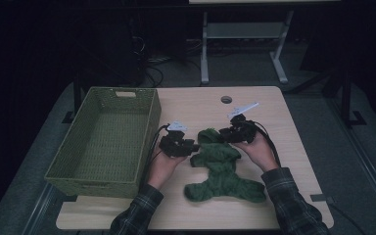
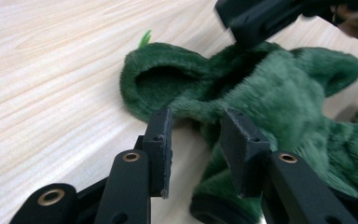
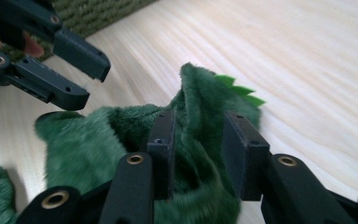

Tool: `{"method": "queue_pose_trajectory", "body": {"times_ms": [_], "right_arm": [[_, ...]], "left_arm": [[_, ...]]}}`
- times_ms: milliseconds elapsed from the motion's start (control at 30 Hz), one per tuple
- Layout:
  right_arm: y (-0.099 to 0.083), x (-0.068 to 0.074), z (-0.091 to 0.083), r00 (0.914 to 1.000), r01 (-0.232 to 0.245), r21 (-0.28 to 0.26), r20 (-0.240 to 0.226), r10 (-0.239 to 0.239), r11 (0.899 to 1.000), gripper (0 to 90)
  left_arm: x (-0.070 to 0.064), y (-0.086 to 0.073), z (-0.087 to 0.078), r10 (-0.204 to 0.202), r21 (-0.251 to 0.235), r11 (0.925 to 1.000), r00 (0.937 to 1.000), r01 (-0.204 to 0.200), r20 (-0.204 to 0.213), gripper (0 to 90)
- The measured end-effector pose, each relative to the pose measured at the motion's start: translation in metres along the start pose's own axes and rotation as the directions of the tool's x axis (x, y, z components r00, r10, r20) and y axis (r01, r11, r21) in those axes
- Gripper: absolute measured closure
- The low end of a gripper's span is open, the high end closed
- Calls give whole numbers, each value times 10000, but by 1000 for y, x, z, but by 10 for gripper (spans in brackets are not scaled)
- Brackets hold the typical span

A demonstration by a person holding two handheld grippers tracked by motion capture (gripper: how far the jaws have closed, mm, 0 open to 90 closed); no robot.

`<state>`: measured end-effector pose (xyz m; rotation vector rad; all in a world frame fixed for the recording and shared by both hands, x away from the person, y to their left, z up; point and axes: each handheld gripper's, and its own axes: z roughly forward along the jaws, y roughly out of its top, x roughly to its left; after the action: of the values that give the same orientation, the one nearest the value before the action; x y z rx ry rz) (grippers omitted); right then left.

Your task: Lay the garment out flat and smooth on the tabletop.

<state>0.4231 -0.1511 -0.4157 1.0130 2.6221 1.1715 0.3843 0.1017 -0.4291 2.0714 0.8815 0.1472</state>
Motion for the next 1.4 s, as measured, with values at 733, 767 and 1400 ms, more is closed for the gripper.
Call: {"method": "queue_pose_trajectory", "body": {"times_ms": [733, 767, 1400], "right_arm": [[-7, -21, -26, 9990, -76, -1195, 422, 128, 9928, 877], [-8, -21, -26, 9993, -33, -1266, 371, 81, 9920, 877], [-7, -22, -48, 9982, 321, -2249, 558, -200, 9739, 879]], "left_arm": [[22, 25, 44, -256, 47, 9997, 9984, 259, -498, 421], [23, 26, 48, -316, 6, 9995, 9982, 317, -506, 418], [24, 32, 70, 56, 659, 9978, 9999, -64, 133, 870]]}}
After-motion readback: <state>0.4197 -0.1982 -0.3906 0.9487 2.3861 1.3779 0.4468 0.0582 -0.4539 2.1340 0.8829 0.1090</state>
